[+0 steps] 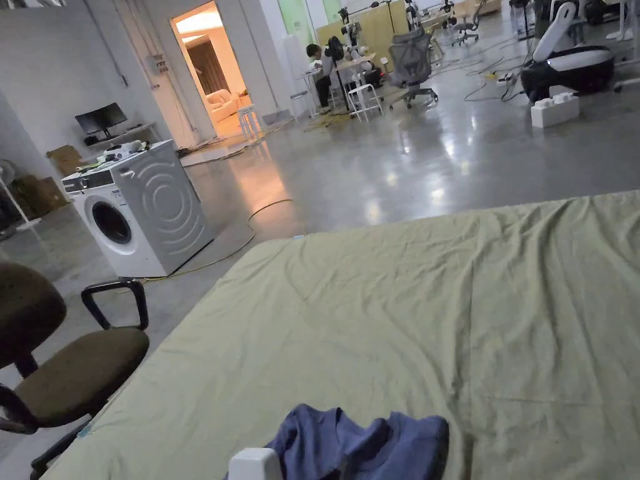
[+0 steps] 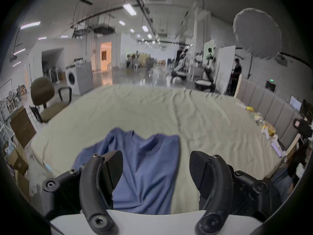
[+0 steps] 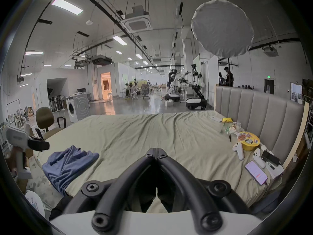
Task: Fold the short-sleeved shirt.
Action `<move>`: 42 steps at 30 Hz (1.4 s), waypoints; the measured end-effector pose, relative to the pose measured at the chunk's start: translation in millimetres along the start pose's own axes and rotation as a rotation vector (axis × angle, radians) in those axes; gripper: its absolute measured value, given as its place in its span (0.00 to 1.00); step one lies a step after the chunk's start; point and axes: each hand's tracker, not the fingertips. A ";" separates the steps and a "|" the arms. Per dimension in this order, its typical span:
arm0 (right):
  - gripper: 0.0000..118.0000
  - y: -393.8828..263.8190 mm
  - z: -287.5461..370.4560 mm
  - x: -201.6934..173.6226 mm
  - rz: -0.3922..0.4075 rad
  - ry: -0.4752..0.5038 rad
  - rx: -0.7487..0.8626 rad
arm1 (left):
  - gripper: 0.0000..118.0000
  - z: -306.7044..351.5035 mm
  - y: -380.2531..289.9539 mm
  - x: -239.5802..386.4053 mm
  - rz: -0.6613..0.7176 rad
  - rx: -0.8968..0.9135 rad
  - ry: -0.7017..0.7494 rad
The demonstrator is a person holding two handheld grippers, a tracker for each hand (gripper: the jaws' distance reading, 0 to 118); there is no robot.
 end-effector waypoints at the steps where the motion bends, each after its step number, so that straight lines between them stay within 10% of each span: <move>1: 0.00 -3.2 -2.4 -0.2 -0.006 -0.001 -0.018 | 0.69 -20.3 -9.5 -7.3 0.011 -0.022 0.001; 14: 0.00 -37.9 -24.3 3.4 -0.015 -0.053 -0.216 | 0.69 -192.1 -51.6 -40.4 0.032 -0.349 0.006; 16: 0.00 -41.4 -27.7 2.8 -0.012 -0.057 -0.232 | 0.57 -192.2 -46.1 -40.5 0.043 -0.362 0.017; 18: 0.00 -45.2 -29.4 1.5 -0.019 -0.049 -0.243 | 0.13 -188.6 -44.2 -37.8 0.035 -0.359 0.031; 19: 0.00 -46.0 -30.0 1.0 -0.025 -0.044 -0.248 | 0.10 -188.3 -44.0 -36.8 0.021 -0.348 0.038; 32: 0.00 -44.1 -1.5 12.1 -0.061 0.024 -0.220 | 0.07 -136.5 49.0 -38.3 0.265 -0.130 -0.080; 42: 0.00 -47.1 29.2 45.5 -0.160 -0.064 -0.192 | 0.07 -159.8 125.7 184.2 -0.016 -0.014 -0.457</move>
